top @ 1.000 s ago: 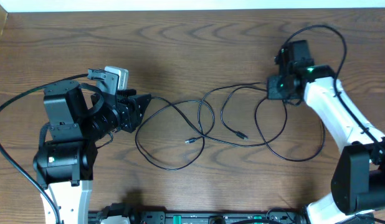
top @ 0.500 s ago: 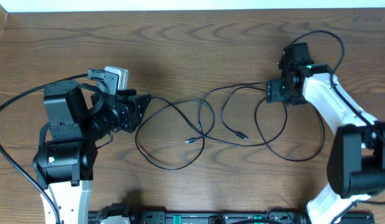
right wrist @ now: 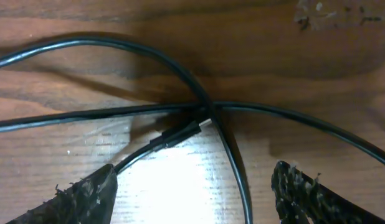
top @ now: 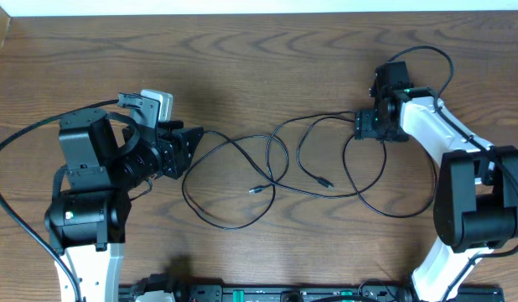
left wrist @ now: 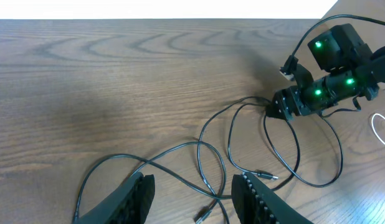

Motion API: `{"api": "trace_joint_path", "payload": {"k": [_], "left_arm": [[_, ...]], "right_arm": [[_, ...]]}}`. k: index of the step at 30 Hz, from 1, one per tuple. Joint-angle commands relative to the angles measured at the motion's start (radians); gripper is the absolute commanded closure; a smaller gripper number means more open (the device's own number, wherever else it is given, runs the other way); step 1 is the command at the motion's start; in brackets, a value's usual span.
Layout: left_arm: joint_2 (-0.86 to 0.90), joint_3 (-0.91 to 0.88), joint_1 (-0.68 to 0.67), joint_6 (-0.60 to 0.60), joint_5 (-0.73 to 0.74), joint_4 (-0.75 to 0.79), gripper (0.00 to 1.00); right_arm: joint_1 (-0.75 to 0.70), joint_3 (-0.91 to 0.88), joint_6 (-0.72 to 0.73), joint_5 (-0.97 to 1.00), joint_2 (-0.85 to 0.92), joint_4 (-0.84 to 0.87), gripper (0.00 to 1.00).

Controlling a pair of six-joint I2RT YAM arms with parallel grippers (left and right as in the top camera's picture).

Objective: Untangle cables

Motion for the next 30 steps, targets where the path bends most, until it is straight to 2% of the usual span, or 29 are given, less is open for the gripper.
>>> {"api": "trace_joint_path", "payload": {"k": [1,17,19,21,23,26,27,30], "left_arm": [[-0.009,0.003,0.0,0.014,0.008,-0.001,0.54],[-0.009,0.003,0.0,0.014,0.008,-0.001,0.54],[-0.009,0.003,0.0,0.014,0.008,-0.001,0.54],[-0.009,0.003,0.0,0.014,0.008,-0.001,0.54],[-0.009,0.003,0.0,0.014,0.008,-0.003,0.53],[-0.009,0.003,0.0,0.014,0.008,-0.012,0.54],[-0.009,0.003,0.0,0.018,0.008,-0.017,0.54],[-0.014,0.003,0.0,0.018,0.008,-0.022,0.54]], "right_arm": [[0.0,0.012,0.015,-0.021,0.029,0.01,0.24],[0.0,0.012,0.022,-0.127,0.054,0.066,0.23],[0.002,0.012,0.022,-0.171,0.054,0.08,0.28],[0.002,0.012,0.022,-0.203,0.054,0.091,0.41],[0.002,0.012,0.022,-0.237,0.054,0.1,0.47],[0.002,0.012,0.022,-0.24,0.055,0.097,0.43],[0.002,0.012,0.022,-0.231,0.057,0.091,0.27],[0.002,0.012,0.022,-0.17,0.065,0.074,0.24]]}}
